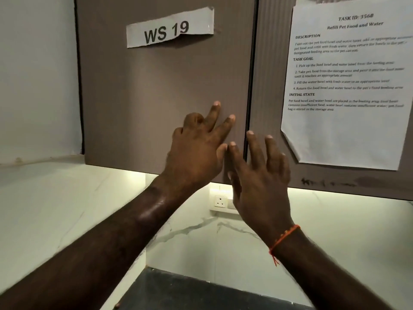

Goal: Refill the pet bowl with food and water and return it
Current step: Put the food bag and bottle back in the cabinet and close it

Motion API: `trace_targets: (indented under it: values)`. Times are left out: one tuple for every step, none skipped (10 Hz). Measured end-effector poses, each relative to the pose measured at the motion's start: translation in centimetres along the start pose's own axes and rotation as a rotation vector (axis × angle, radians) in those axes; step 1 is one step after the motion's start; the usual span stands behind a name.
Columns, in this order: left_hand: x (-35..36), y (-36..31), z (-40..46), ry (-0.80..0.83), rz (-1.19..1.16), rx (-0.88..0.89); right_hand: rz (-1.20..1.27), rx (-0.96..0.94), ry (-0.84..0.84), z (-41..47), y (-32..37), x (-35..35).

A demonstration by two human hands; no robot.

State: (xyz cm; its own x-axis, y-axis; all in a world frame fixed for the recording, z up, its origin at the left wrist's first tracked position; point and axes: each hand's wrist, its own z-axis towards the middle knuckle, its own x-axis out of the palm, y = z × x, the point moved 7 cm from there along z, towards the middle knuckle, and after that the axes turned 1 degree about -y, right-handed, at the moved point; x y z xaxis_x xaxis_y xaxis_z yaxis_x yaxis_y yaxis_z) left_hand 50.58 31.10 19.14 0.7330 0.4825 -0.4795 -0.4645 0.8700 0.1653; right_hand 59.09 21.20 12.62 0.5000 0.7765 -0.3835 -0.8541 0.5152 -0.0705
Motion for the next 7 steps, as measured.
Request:
trace_targets:
  values:
    - [2.7,0.2,0.3,-0.012,0.01,0.039,-0.102,-0.016,0.019,0.7,-0.6,2.2]
    - [4.4,0.7,0.2,-0.079,0.012,0.053,-0.165,-0.053,-0.023,0.8,-0.7,3.6]
    - [5.2,1.4,0.0,-0.124,0.007,0.07,-0.21,-0.078,-0.071,0.6,-0.5,4.5]
    - [5.9,1.7,-0.2,-0.117,0.02,0.096,-0.237,-0.081,-0.086,0.5,-0.6,4.7]
    - [6.2,1.8,-0.3,-0.088,0.019,0.119,-0.255,-0.095,-0.081,0.5,-0.7,4.5]
    - [6.4,1.5,-0.8,-0.044,-0.004,0.136,-0.266,-0.11,-0.076,0.4,-0.7,3.6]
    - [6.7,1.3,-1.5,0.023,-0.013,0.176,-0.282,-0.156,-0.014,0.8,-1.0,2.4]
